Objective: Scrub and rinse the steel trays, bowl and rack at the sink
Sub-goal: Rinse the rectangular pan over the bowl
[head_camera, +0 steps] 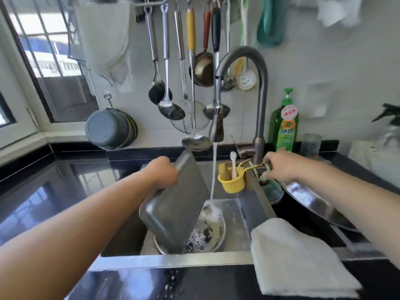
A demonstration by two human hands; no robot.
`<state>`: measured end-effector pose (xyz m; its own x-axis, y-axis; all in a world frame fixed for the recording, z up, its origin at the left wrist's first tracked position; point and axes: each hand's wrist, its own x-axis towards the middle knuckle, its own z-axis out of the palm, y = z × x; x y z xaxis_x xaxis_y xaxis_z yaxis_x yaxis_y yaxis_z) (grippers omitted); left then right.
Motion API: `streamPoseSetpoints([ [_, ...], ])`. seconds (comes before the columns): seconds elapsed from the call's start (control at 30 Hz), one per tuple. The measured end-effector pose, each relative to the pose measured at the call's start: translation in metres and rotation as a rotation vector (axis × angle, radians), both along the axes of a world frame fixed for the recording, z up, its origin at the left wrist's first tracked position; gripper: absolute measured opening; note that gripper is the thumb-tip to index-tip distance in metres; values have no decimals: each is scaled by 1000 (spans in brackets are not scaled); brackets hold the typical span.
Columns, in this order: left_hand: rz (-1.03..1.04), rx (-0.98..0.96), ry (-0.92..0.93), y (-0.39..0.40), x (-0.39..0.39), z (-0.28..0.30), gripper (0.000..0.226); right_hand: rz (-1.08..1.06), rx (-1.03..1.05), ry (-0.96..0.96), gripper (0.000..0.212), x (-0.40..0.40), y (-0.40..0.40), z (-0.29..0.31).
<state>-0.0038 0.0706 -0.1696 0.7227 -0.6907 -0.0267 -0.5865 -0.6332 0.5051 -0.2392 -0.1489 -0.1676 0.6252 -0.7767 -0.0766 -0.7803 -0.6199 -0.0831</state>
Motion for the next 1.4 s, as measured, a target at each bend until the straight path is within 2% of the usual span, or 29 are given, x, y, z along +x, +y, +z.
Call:
streamPoseSetpoints([
  [0.07, 60, -152, 328, -1, -16, -1, 9, -49, -63, 80, 76, -26, -1, -22],
  [0.13, 128, -315, 568, -3, -28, -3, 14, -68, -92, 108, 85, -44, 4, -41],
  [0.27, 258, -524, 834, -1, -47, -4, 17, -68, -261, 68, 74, -63, 11, -58],
  [0.37, 301, -578, 972, 5, -54, -8, 12, -86, -322, 49, 60, -71, 9, -48],
  [0.47, 312, -577, 1027, 11, -58, -10, 11, -101, -403, 13, 46, -80, 3, -31],
  [0.53, 307, -580, 1054, 14, -64, -7, 10, -123, -384, -24, 42, -87, -3, -18],
  [0.73, 246, -556, 1061, -3, -92, -3, 19, -206, -338, -91, 56, -111, -21, 4],
  [0.9, 95, -549, 1092, -44, -135, -1, 12, -250, -269, -189, 53, -131, -26, 13],
  [1.07, 19, -637, 1178, -106, -171, -8, 22, -296, -244, -246, 54, -144, -33, 24],
  [1.23, -2, -540, 1208, -164, -220, -31, 19, -312, -244, -255, 53, -149, -44, 21],
  [1.33, -39, -506, 1208, -181, -242, -44, 8, -291, -254, -268, 52, -149, -43, 14],
  [1.4, -92, -436, 1160, -191, -247, -55, 17, -265, -246, -243, 54, -149, -38, 7],
])
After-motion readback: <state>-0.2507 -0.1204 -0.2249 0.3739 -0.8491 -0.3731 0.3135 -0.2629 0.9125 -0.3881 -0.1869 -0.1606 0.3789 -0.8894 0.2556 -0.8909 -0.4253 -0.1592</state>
